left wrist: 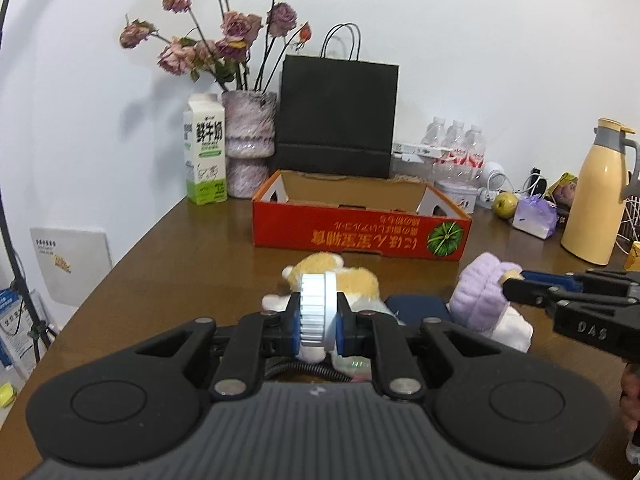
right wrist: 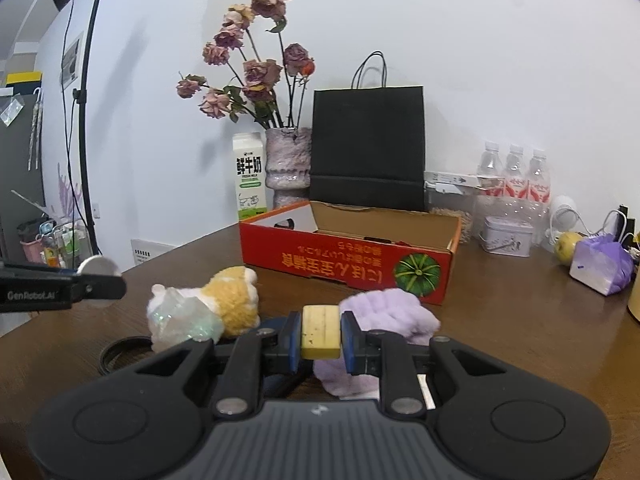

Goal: Organize objects

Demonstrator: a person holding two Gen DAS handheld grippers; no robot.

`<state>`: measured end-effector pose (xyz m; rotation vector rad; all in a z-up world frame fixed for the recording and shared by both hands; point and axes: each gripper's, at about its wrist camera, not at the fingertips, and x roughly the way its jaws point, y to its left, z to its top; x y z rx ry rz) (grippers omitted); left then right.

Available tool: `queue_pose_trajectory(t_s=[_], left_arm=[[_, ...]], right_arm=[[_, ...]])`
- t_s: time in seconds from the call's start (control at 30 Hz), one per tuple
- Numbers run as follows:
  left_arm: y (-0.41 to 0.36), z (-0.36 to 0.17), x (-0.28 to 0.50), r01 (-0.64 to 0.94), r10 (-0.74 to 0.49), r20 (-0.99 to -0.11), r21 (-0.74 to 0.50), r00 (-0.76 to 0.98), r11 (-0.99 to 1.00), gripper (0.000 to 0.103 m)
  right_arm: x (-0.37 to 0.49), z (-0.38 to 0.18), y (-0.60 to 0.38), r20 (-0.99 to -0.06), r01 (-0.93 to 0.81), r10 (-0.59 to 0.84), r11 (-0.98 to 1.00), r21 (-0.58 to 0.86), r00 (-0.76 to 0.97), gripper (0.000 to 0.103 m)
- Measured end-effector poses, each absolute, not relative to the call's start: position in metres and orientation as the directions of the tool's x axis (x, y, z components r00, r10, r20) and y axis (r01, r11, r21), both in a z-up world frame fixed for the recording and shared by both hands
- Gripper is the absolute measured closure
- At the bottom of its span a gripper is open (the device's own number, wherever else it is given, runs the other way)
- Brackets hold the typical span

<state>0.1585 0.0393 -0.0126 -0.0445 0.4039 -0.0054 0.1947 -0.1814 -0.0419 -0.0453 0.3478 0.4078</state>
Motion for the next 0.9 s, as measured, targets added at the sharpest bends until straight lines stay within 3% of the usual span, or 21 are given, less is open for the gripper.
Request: queue_pose_trajectory(t_s=[0.9], left_arm=[[0.03,0.014,0.227,0.078,-0.084,-0.375,-0.029,0.923,0.997,0.087]], right_arm=[[0.244,-0.016,-0.154,-0.333,-0.386,0.373,0.922,0.029,0.866,0.083]])
